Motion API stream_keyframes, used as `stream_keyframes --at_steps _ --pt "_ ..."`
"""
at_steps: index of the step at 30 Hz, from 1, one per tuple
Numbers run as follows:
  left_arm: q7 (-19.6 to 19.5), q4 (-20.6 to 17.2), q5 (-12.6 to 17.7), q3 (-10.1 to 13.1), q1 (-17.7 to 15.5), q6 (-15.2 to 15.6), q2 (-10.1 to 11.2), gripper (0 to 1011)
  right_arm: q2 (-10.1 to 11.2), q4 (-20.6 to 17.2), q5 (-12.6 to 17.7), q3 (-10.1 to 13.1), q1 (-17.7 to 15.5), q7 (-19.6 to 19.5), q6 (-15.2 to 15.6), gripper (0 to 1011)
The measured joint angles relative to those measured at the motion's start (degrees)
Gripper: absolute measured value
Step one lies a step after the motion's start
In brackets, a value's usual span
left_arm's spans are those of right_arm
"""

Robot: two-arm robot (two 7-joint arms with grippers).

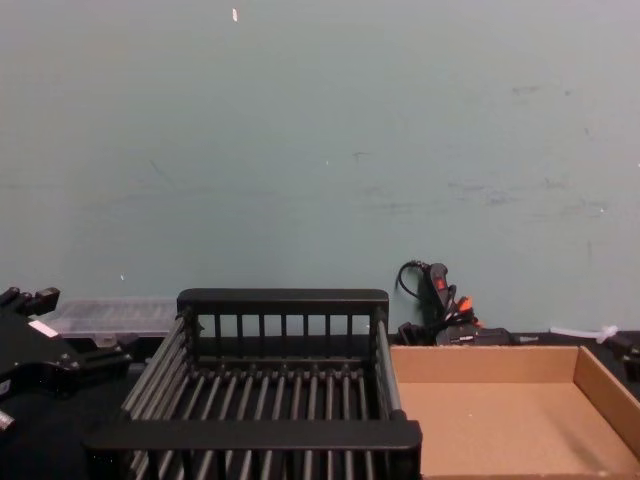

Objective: Pick up the white tape and place it into the black box , Pick up the silver tape and place it into the brown box.

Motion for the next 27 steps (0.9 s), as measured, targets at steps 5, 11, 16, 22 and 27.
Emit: stream_keyframes --at_steps 5,11,16,22,27 --pt "0.00 0.00 0.00 0.00 0.00 0.00 0.00 1001 -0.28 -0.74 0.04 1.02 -0.90 0.63 0.08 1002" --pt "0.00 0.00 0.00 0.00 0.00 0.00 0.00 1001 -0.14 -2.84 0.83 2.58 -2.68 1.43 0.52 1002" --pt "0.00 0.00 0.00 0.00 0.00 0.00 0.00 1001 0.29 -5.39 1.79 3.78 -4.50 2.21 1.33 1002" --pt "0.00 0.00 0.00 0.00 0.00 0.00 0.00 1001 1.20 -9.91 3.54 5.48 -7.57 3.41 3.84 1002" --pt "0.00 0.00 0.00 0.00 0.00 0.00 0.00 1001 1.97 -13.63 4.73 6.60 -9.92 4.28 6.64 1002"
